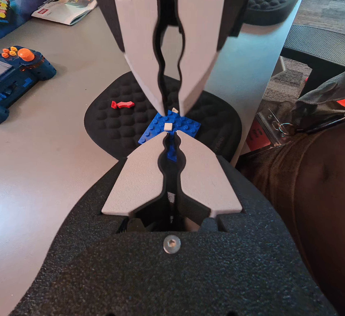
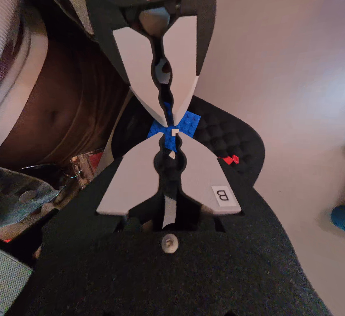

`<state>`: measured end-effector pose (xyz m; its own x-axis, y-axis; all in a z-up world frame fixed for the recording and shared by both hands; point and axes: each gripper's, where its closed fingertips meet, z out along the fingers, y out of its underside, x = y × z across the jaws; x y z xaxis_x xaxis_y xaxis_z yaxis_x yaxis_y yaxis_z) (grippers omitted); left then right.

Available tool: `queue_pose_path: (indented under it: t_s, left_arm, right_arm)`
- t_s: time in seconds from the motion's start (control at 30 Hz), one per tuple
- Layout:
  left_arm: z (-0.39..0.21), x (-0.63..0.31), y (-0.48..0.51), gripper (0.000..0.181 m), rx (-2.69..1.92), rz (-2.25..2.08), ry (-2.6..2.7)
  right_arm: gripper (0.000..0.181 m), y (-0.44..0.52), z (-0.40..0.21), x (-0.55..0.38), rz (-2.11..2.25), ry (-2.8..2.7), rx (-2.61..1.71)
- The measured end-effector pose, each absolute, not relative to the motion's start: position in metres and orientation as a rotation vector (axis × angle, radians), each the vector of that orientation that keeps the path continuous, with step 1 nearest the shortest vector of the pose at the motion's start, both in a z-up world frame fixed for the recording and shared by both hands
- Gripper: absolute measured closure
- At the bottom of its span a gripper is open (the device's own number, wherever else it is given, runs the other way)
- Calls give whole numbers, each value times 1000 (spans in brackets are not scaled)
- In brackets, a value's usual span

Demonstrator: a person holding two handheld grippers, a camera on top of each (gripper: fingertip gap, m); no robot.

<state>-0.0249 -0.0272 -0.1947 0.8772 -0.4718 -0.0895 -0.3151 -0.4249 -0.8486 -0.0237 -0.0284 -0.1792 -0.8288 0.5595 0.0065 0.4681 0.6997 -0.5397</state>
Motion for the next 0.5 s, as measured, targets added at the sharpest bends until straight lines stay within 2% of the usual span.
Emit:
queue_pose_path:
  t_s: [0.5]
  left_arm:
    - [-194, -25, -28, 177, -2047, -191, 574]
  right_arm:
    - [171, -29, -196, -30, 564, -2842, -793]
